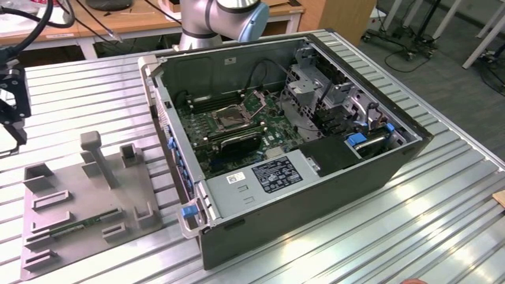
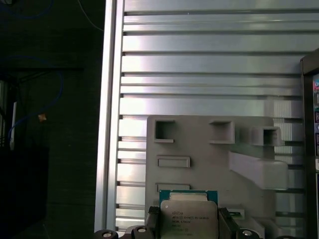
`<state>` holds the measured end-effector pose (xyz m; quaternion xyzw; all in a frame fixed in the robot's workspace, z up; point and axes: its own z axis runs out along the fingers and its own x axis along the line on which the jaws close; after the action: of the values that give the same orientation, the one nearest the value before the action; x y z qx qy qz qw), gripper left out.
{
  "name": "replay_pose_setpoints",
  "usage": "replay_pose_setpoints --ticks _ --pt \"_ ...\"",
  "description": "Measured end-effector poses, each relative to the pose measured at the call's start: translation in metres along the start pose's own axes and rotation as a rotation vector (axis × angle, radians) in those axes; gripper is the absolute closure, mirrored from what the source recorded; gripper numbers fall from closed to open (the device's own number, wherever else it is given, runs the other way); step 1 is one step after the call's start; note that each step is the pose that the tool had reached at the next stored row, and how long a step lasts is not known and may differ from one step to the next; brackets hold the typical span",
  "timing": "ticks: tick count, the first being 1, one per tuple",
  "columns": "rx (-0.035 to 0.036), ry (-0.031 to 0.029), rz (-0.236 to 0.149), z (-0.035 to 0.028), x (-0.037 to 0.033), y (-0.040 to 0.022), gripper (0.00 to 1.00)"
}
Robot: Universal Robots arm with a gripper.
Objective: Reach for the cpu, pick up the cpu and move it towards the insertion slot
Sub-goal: 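Pick up the cpu and move it towards the insertion slot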
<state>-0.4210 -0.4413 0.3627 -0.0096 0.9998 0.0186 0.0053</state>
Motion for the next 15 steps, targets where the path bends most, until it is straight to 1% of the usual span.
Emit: replay_pose_setpoints --ticks 15 --pt "0.0 0.0 0.0 0.0001 -0.0156 -0.0003 0.46"
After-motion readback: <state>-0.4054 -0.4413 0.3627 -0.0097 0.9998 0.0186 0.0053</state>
